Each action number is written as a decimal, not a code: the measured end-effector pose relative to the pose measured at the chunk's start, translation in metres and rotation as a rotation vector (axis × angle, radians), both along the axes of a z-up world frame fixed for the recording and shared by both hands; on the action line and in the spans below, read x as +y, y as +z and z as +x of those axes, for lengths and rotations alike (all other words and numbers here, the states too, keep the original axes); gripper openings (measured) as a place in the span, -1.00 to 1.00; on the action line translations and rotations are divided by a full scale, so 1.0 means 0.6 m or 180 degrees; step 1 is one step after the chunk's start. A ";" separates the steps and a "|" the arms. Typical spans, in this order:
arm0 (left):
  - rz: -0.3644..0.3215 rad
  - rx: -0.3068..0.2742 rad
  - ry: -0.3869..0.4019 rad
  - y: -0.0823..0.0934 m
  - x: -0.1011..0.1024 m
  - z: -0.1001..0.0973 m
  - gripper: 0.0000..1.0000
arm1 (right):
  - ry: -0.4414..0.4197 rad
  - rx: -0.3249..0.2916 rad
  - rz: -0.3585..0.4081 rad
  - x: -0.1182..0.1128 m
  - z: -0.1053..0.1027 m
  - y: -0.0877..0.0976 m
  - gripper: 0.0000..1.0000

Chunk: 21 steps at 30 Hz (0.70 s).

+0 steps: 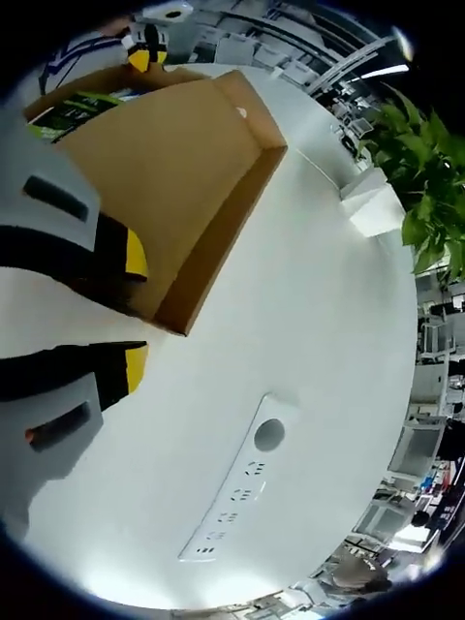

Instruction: Operate the shoe box by opening the lid, removing the specified soft item, and placing it in the target area until the item is outside and the box remains undamaged.

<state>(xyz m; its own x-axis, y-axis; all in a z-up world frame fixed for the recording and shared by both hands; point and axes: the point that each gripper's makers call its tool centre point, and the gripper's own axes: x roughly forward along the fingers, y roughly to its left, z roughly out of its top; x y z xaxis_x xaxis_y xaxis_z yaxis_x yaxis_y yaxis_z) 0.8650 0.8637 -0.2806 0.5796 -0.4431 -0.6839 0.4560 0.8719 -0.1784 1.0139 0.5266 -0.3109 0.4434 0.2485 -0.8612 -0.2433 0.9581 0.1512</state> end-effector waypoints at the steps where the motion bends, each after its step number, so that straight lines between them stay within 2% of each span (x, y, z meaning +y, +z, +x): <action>1: 0.0023 -0.0037 -0.0046 0.000 -0.001 0.002 -0.79 | -0.0005 -0.0020 0.0008 0.000 -0.001 0.004 -0.43; 8: 0.0049 -0.0122 -0.0064 0.011 0.002 0.007 -0.67 | 0.0023 -0.0160 0.0183 0.019 -0.044 0.052 -0.31; 10: 0.0046 -0.0145 -0.0098 0.017 0.000 0.008 -0.64 | 0.0037 -0.0207 0.0220 0.022 -0.033 0.060 -0.29; 14: 0.0030 -0.0173 -0.0208 0.030 -0.007 0.004 -0.60 | 0.0080 -0.0294 0.0241 0.025 -0.036 0.085 -0.26; 15: 0.0026 -0.0165 -0.0228 0.032 -0.008 0.003 -0.58 | 0.0115 -0.0330 0.0275 0.030 -0.047 0.100 -0.24; 19: 0.0055 -0.0146 -0.0320 0.041 -0.010 -0.003 -0.55 | 0.0203 -0.0428 0.0407 0.045 -0.056 0.117 -0.18; 21: 0.0071 -0.0171 -0.0352 0.046 -0.010 -0.005 -0.54 | 0.0295 -0.0474 0.0415 0.051 -0.075 0.129 -0.14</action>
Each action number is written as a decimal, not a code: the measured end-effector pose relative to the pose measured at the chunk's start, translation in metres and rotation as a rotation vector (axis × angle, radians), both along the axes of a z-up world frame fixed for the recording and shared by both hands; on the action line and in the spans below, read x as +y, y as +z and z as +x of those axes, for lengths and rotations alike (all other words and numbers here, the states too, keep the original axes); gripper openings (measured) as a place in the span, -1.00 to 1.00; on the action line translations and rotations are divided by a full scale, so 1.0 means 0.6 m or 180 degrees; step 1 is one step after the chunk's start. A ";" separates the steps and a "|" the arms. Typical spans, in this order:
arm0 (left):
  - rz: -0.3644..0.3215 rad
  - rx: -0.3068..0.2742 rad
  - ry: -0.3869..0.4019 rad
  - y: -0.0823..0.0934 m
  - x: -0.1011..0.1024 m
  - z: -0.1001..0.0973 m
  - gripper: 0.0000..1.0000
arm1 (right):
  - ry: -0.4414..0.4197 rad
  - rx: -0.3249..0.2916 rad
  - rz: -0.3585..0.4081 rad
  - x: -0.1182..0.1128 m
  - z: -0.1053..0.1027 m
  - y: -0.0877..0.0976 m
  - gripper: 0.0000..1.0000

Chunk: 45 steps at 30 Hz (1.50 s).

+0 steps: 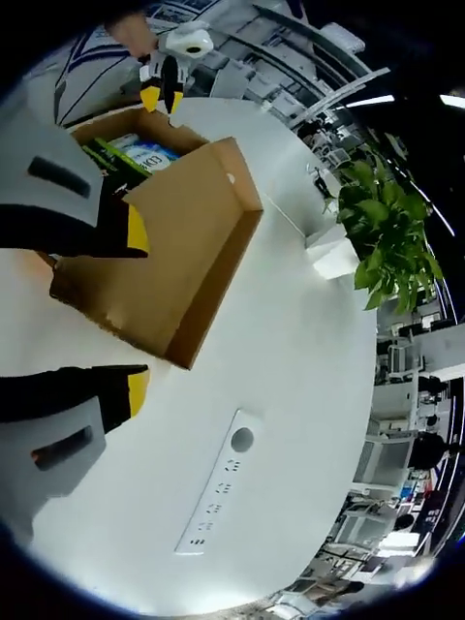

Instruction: Operate the shoe box by opening the lid, removing the specified soft item, and placing it in the target area until the item is outside and the box remains undamaged.

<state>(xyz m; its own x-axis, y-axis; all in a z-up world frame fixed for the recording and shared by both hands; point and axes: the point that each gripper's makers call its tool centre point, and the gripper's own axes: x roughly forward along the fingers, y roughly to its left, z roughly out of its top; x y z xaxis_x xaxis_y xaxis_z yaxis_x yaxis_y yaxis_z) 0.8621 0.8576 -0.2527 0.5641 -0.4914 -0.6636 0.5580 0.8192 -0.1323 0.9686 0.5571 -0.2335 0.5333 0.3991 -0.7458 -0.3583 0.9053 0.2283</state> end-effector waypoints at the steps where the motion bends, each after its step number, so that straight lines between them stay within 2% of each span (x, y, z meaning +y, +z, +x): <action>1: 0.0012 -0.0010 -0.0016 0.002 0.000 0.000 -0.53 | 0.0048 -0.0021 -0.0011 0.000 0.004 0.001 -0.12; 8: 0.0046 -0.0028 -0.0175 0.020 -0.012 -0.001 -0.50 | 0.0346 -0.0170 -0.0087 0.008 -0.055 0.026 -0.09; 13: 0.0009 -0.0022 -0.0320 0.033 -0.037 -0.005 -0.48 | 0.0421 -0.0192 -0.0120 0.007 -0.083 0.028 -0.08; 15: -0.0003 -0.0013 -0.0380 0.035 -0.047 -0.009 -0.47 | 0.0437 -0.0190 -0.0093 0.010 -0.106 0.030 -0.08; 17: 0.0010 -0.0016 -0.0448 0.036 -0.054 -0.011 -0.47 | 0.0449 -0.0184 -0.0058 0.013 -0.107 0.031 -0.08; 20: -0.0058 0.0062 -0.0549 0.035 -0.070 -0.019 -0.46 | 0.0481 -0.0186 -0.0023 0.018 -0.130 0.033 -0.08; 23: -0.0002 0.0044 -0.0676 0.032 -0.080 -0.021 -0.45 | 0.0514 -0.0188 0.0028 0.026 -0.150 0.036 -0.08; 32: -0.0058 0.0253 -0.0931 0.009 -0.126 -0.029 -0.41 | 0.0597 -0.0218 0.0015 0.039 -0.213 0.028 -0.09; 35: -0.0186 0.0403 -0.0938 0.001 -0.144 -0.031 -0.41 | 0.0597 -0.0205 0.0015 0.040 -0.233 0.025 -0.09; 40: -0.0175 0.0473 -0.0988 -0.011 -0.162 -0.030 -0.41 | 0.0567 -0.0185 0.0094 0.041 -0.263 0.025 -0.10; 45: -0.0341 0.0699 -0.0952 -0.022 -0.185 -0.033 -0.41 | 0.0536 -0.0140 0.0145 0.040 -0.300 0.021 -0.11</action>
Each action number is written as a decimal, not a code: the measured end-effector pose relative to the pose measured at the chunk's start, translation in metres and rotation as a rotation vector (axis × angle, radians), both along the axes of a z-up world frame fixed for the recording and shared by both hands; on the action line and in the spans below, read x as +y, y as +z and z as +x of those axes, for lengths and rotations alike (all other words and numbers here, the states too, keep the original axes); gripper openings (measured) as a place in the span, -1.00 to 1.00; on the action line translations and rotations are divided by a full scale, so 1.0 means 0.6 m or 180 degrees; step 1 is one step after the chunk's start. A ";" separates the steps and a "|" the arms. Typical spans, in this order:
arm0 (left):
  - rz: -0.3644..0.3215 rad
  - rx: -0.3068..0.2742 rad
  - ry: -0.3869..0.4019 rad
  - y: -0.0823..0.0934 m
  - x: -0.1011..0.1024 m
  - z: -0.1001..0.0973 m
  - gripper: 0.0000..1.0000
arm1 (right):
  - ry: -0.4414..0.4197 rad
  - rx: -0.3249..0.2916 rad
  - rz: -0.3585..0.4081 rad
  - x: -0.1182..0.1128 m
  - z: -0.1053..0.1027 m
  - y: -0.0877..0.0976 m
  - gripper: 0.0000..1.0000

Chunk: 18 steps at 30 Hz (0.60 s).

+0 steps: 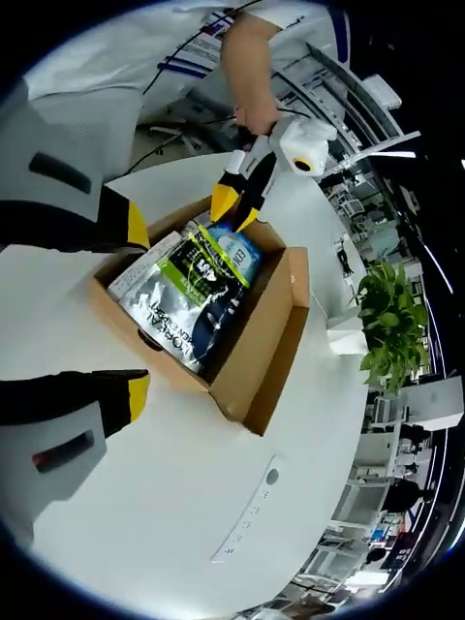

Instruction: Operate the shoe box by opening the lid, removing the specified soft item, and placing it in the target area until the item is outside and the box remains undamaged.

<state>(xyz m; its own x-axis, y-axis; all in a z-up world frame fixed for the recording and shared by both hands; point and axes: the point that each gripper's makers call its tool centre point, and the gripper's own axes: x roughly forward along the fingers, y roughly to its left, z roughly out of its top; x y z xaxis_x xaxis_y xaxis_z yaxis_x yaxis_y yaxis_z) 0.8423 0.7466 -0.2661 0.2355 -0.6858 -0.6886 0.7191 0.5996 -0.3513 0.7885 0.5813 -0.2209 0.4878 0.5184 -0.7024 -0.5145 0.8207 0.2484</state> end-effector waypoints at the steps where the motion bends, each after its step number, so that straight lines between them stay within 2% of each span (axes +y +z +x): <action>1: 0.0011 0.0025 -0.0006 -0.003 -0.003 -0.002 -0.41 | -0.0012 0.0007 0.0010 -0.001 -0.004 -0.001 -0.12; 4: 0.0105 -0.0006 -0.0083 -0.016 -0.014 -0.003 -0.42 | -0.0076 0.0040 0.0033 -0.008 -0.017 -0.003 -0.12; 6: 0.0103 0.0041 -0.0071 -0.021 -0.020 -0.004 -0.43 | -0.0123 0.0031 0.0049 -0.011 -0.031 -0.002 -0.14; 11: -0.0015 0.0233 0.0083 -0.026 -0.032 -0.001 -0.46 | -0.0194 0.0060 0.0080 -0.022 -0.054 -0.005 -0.17; 15: -0.0238 0.0468 0.0362 -0.025 -0.041 0.007 -0.57 | -0.0253 0.0086 0.0093 -0.034 -0.061 -0.012 -0.20; 18: -0.0214 0.0472 0.0399 -0.028 -0.037 0.012 -0.73 | -0.0289 0.0101 0.0119 -0.035 -0.064 -0.015 -0.21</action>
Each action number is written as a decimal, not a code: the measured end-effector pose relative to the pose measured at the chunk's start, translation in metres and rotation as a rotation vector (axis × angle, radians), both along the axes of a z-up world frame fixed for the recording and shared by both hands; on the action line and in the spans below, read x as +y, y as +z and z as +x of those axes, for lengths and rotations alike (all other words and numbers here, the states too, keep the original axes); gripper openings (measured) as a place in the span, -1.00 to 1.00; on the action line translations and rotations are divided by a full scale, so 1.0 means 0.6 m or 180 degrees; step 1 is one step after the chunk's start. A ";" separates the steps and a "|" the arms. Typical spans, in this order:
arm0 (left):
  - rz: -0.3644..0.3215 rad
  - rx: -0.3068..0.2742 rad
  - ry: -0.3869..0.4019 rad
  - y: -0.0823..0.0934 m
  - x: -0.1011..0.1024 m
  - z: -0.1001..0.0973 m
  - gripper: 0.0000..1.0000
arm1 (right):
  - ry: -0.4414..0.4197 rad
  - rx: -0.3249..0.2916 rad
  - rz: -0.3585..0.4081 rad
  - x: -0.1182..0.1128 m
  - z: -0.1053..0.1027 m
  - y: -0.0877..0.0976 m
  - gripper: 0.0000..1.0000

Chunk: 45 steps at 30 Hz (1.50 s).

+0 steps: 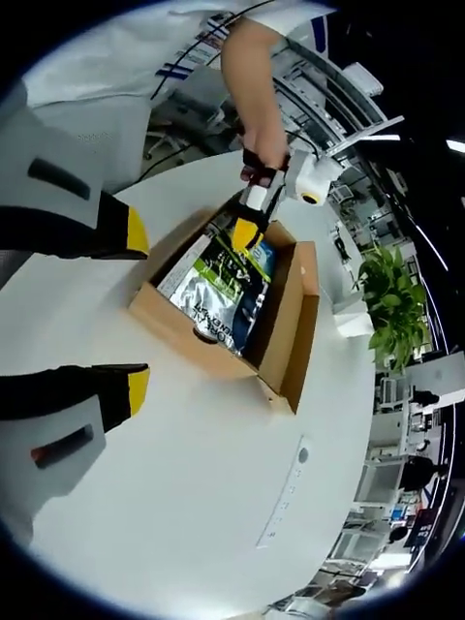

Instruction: Operate the shoe box by opening the lid, removing the specified soft item, and placing it in the target area until the item is outside and the box remains undamaged.

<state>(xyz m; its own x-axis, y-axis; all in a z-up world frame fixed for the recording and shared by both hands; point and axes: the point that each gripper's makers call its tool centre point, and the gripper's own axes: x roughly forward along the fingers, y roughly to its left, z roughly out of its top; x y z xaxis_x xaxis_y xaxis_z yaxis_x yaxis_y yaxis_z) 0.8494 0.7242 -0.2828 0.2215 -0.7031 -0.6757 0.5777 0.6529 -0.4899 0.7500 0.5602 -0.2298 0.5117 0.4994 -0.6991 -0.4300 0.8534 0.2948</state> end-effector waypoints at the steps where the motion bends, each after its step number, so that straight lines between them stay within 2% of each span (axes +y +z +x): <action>1: 0.0022 -0.0012 -0.0001 -0.002 0.001 0.001 -0.76 | -0.0004 0.0004 0.0002 0.001 -0.001 -0.001 -0.22; 8: 0.0084 -0.0038 0.0049 -0.010 0.001 0.005 -0.89 | -0.0038 0.0020 0.0039 0.003 0.002 -0.005 -0.25; 15: 0.0036 0.0002 0.0106 -0.006 0.002 0.008 -0.99 | -0.0070 0.0001 0.0147 0.019 0.012 0.003 -0.27; 23: 0.0102 -0.0065 0.0161 0.001 0.044 0.018 -0.99 | -0.0042 -0.0044 0.0165 0.040 0.033 0.006 -0.31; 32: 0.0312 -0.0170 0.0136 -0.011 0.085 0.026 -0.99 | -0.0150 -0.0096 0.0447 0.084 0.073 0.012 -0.39; 38: 0.0401 -0.0205 0.0099 -0.015 0.096 0.030 -0.99 | -0.0164 -0.0061 0.0516 0.115 0.095 -0.009 -0.48; 45: 0.0461 -0.0224 0.0072 -0.018 0.105 0.035 -0.99 | -0.0211 0.0048 0.0535 0.138 0.121 -0.048 -0.60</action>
